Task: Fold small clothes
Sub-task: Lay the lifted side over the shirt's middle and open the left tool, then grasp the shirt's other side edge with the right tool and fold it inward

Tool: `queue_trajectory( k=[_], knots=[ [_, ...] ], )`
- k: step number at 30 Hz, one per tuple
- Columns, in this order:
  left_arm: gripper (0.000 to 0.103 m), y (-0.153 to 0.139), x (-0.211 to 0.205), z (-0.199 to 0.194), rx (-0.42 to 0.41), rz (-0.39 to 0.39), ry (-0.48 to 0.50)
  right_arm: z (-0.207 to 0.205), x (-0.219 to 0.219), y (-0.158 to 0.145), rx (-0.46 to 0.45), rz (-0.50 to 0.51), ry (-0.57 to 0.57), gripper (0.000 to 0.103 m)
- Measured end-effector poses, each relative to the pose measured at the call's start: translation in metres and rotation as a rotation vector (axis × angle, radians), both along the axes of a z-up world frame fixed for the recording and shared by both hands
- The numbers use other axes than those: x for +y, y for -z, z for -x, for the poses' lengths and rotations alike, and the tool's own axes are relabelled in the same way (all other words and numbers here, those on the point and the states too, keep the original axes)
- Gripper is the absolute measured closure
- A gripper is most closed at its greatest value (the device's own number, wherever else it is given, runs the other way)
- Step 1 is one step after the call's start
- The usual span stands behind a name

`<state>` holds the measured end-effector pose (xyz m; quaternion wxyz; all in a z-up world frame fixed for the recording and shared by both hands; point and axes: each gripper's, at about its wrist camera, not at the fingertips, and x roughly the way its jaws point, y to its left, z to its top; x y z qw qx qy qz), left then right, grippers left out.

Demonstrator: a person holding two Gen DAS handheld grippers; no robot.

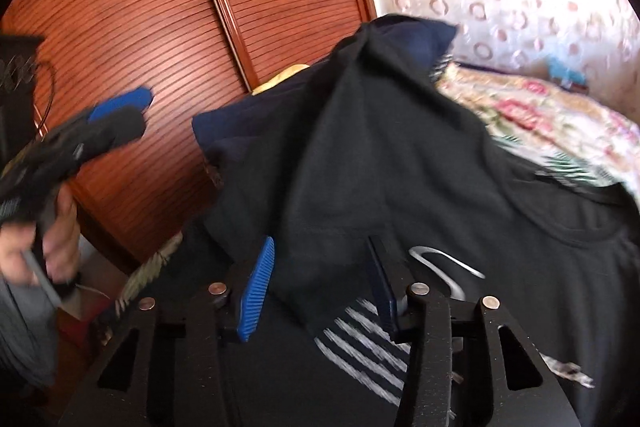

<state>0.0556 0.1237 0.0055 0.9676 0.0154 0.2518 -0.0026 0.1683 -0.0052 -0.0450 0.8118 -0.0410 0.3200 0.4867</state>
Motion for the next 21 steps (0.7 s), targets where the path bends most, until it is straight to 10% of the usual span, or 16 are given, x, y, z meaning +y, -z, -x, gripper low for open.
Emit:
queue_trajectory(
  k=[8, 21],
  knots=[
    [0.022, 0.01, 0.0, 0.015, 0.006, 0.017, -0.004, -0.036, 0.033, 0.01, 0.04, 0.058, -0.047, 0.099],
    [0.022, 0.023, 0.004, 0.025, 0.025, 0.021, -0.004, -0.091, 0.012, -0.019, -0.113, 0.196, 0.191, 0.1]
  ],
)
